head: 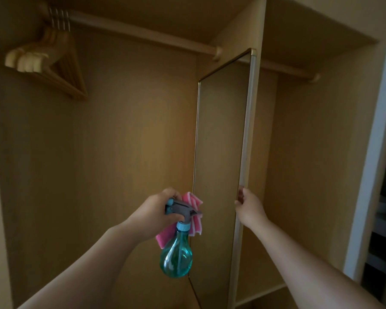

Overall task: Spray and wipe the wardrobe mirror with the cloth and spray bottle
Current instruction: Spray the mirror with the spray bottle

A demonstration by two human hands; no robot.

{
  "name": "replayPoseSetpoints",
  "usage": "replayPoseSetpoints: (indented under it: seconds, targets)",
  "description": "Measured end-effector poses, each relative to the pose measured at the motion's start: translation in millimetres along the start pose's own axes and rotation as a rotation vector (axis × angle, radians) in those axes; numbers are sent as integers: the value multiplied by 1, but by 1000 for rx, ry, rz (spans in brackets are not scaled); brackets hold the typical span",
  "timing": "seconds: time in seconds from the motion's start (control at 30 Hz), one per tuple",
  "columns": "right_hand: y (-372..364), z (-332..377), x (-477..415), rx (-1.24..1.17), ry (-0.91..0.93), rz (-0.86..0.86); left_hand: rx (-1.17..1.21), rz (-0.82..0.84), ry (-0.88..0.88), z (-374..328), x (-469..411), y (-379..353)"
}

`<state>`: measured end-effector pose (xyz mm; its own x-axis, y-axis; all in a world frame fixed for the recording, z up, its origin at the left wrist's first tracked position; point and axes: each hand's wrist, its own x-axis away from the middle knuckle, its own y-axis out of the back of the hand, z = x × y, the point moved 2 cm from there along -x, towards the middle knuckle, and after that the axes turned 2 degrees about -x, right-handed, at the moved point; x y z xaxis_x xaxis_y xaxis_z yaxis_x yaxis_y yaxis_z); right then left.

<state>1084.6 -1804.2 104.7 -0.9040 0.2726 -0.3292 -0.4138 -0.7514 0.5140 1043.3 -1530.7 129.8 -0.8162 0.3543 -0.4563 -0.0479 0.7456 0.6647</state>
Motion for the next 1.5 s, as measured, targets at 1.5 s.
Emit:
replayPoseSetpoints:
  seconds: [1.5]
  targets:
    - [135, -123, -21, -23, 181, -131, -195, 29, 70, -97, 21, -79]
